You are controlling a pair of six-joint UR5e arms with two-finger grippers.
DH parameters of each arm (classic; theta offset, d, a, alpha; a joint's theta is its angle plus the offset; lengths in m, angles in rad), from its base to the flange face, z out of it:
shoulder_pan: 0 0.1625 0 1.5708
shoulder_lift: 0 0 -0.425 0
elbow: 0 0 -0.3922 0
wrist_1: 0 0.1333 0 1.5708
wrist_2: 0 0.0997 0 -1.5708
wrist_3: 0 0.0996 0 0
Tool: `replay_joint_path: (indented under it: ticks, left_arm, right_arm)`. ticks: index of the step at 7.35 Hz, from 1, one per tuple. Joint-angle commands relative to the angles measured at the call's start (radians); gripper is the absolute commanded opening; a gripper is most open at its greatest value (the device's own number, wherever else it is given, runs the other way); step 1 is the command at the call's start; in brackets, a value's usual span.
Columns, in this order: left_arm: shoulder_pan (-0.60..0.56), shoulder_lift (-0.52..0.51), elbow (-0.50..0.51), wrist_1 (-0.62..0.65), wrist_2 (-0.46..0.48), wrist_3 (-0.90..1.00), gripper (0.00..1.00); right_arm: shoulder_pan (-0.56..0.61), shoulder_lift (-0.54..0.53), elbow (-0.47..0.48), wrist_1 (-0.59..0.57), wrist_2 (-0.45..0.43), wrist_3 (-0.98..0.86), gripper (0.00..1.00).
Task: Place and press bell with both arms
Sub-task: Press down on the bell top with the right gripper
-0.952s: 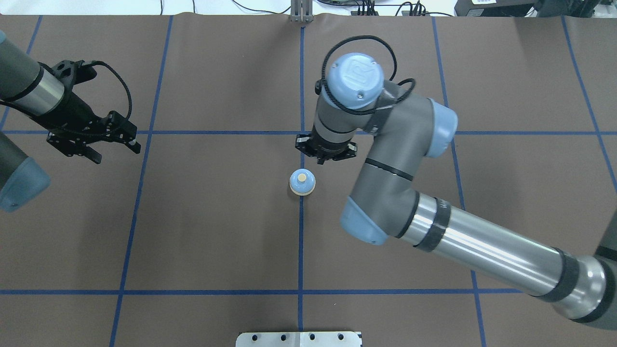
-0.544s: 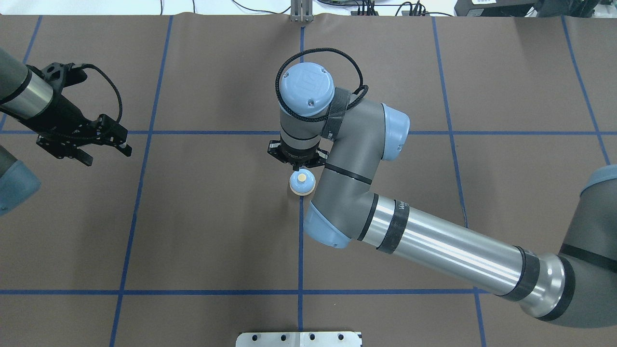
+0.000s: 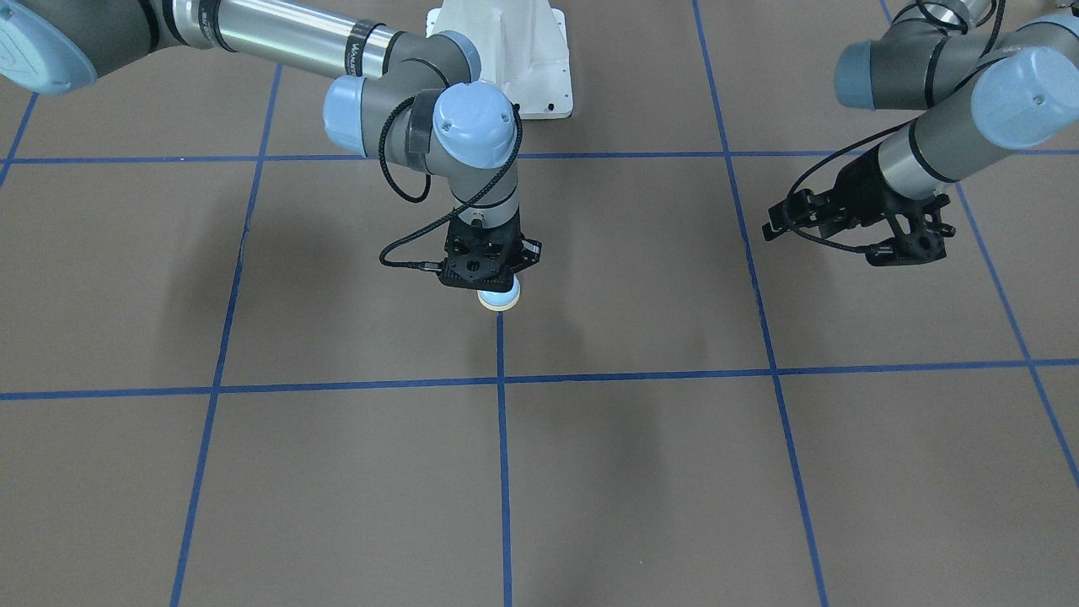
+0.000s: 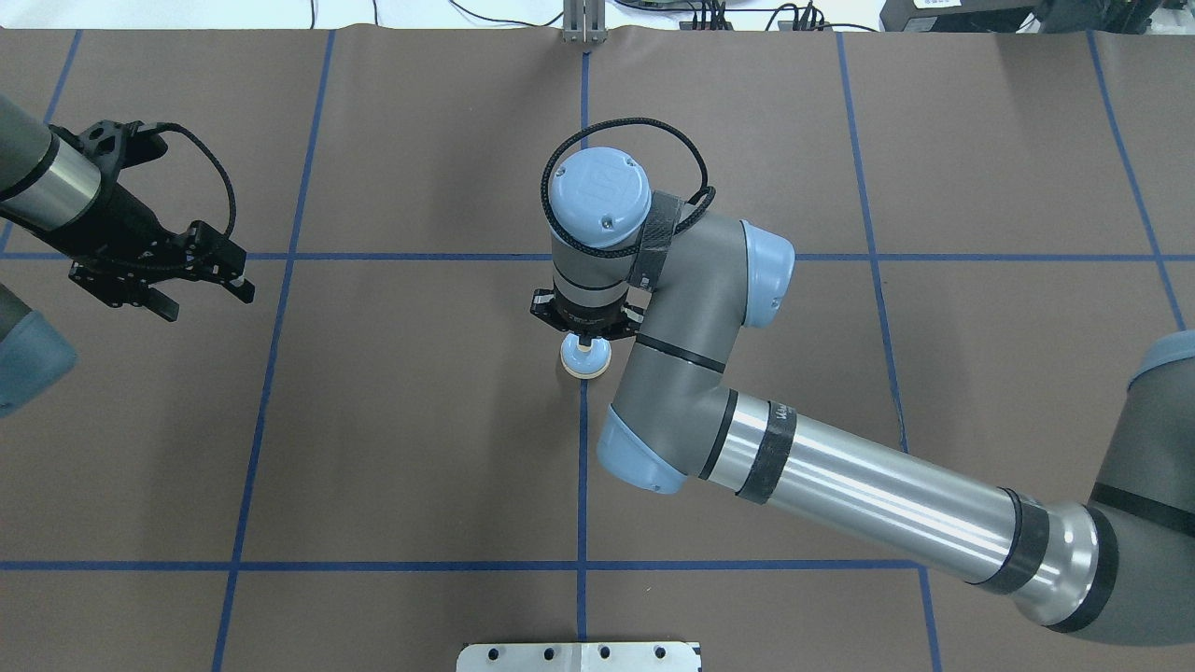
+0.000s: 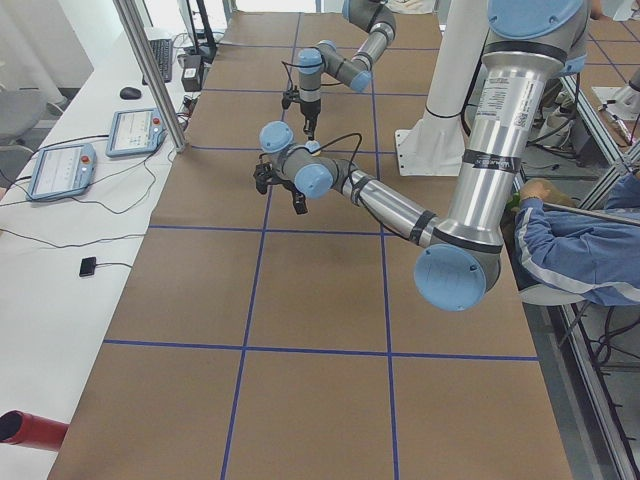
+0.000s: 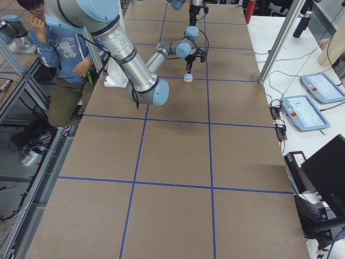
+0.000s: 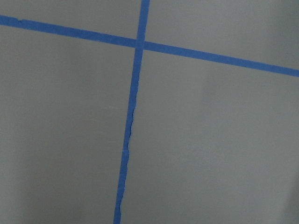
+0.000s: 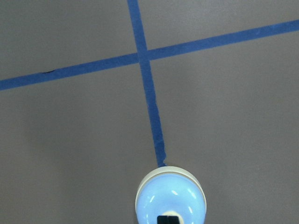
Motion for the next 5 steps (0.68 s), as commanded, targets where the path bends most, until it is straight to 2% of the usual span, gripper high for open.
replay_joint_path:
  ticks: [1, 3, 4, 5]
  left_arm:
    - [0.002, 0.001, -0.004, 0.002, 0.000, 0.000, 0.99]
    - [0.000, 0.001, -0.012, 0.002, 0.000, 0.000, 0.99]
    - [0.000, 0.000, -0.012, 0.002, 0.002, 0.000, 0.99]
    - [0.000, 0.000, -0.012, 0.002, 0.002, 0.000, 0.99]
  right_arm:
    - [-0.019, -0.003, -0.041, 0.057, -0.027, 0.000, 0.00]
    - [-0.007, -0.003, -0.018, 0.062, -0.013, -0.006, 0.00]
    - [0.049, -0.027, 0.052, 0.047, 0.066, -0.006, 0.00]
    - [0.089, -0.093, 0.142, 0.035, 0.108, -0.009, 0.00]
